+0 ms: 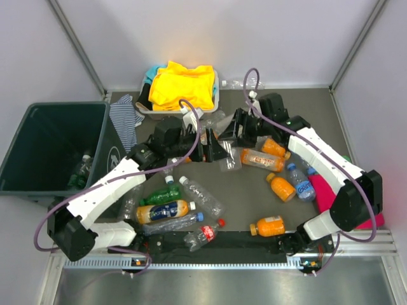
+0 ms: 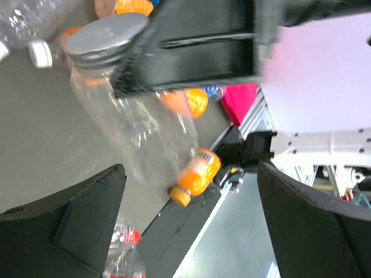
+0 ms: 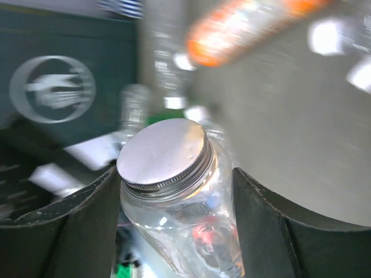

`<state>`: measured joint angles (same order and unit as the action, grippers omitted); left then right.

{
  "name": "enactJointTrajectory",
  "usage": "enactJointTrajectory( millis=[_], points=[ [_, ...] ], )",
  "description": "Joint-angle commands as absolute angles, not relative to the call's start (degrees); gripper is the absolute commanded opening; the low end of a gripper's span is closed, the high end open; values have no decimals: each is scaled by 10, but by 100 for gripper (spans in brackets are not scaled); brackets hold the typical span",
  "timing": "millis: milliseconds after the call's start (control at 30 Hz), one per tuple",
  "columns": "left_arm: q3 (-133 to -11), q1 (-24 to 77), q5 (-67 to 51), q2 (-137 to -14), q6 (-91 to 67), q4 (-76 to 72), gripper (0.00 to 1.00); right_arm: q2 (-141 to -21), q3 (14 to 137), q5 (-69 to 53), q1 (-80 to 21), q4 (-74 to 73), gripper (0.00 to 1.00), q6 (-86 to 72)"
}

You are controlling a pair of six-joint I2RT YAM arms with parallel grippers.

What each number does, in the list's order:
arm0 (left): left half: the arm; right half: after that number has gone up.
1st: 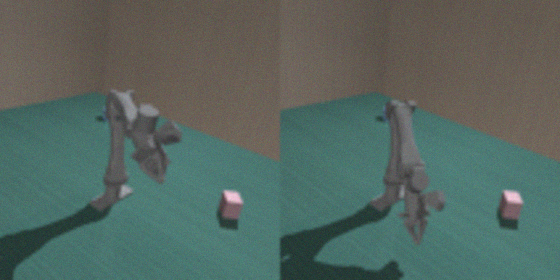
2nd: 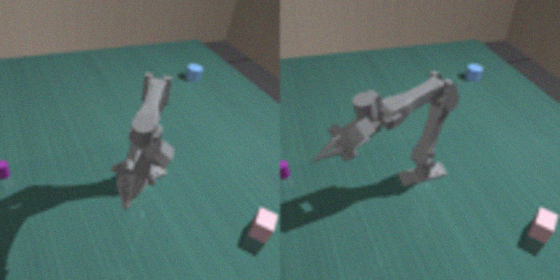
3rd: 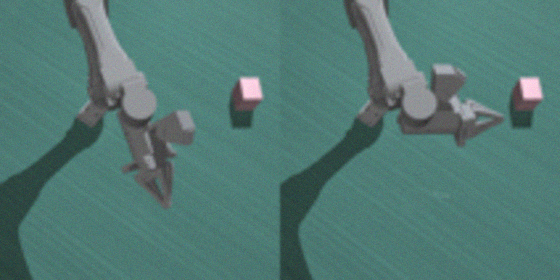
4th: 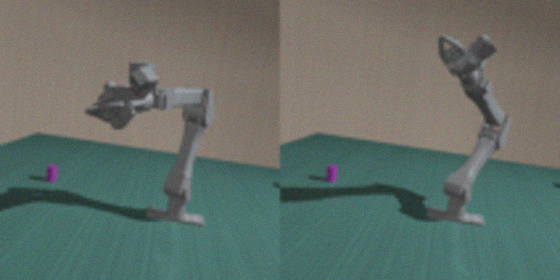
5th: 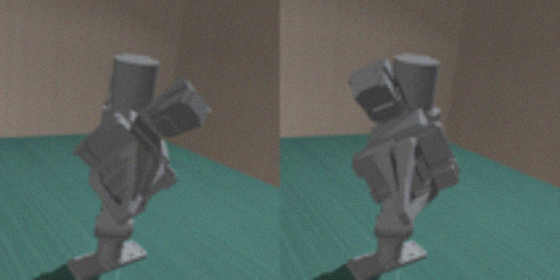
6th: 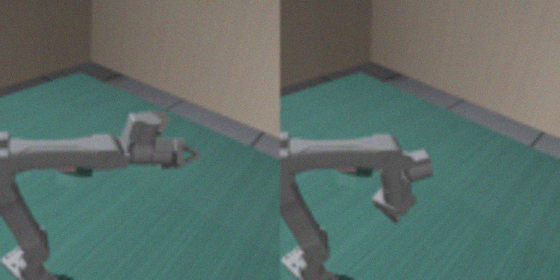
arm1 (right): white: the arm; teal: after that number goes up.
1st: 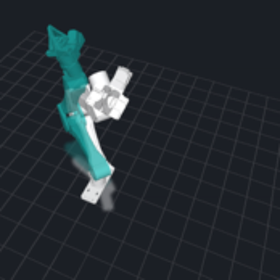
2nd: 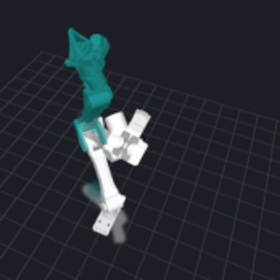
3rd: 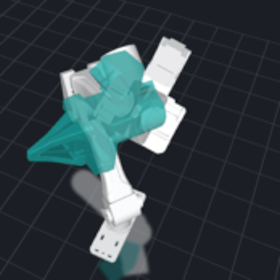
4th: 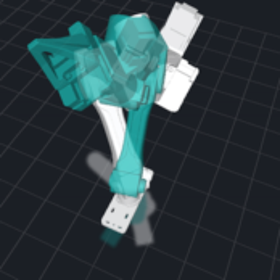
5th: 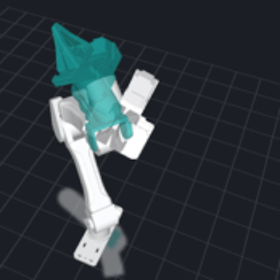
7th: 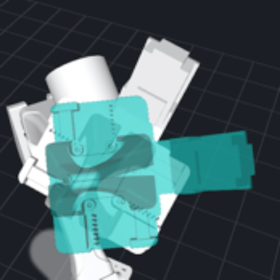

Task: Put the plastic bottles in the bin
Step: Pick up the plastic bottle at the center of the board.

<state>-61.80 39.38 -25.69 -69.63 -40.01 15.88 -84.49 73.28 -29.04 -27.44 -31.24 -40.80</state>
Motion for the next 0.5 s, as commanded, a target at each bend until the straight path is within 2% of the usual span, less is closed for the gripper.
enactJointTrajectory(
  millis=[0,333,367,467],
  points=[
    [-627,394,-214,-708,-431,87,99,-834,781,-377,-273,-225,32,-473],
    [-650,394,-143,-746,-425,91,98,-852,794,-450,-273,-142,34,-551],
    [-656,394,-144,-751,-426,91,96,-853,795,-459,-272,-142,35,-554],
    [-674,394,-138,-767,-416,109,79,-856,799,-462,-273,-152,39,-548]
  ],
)
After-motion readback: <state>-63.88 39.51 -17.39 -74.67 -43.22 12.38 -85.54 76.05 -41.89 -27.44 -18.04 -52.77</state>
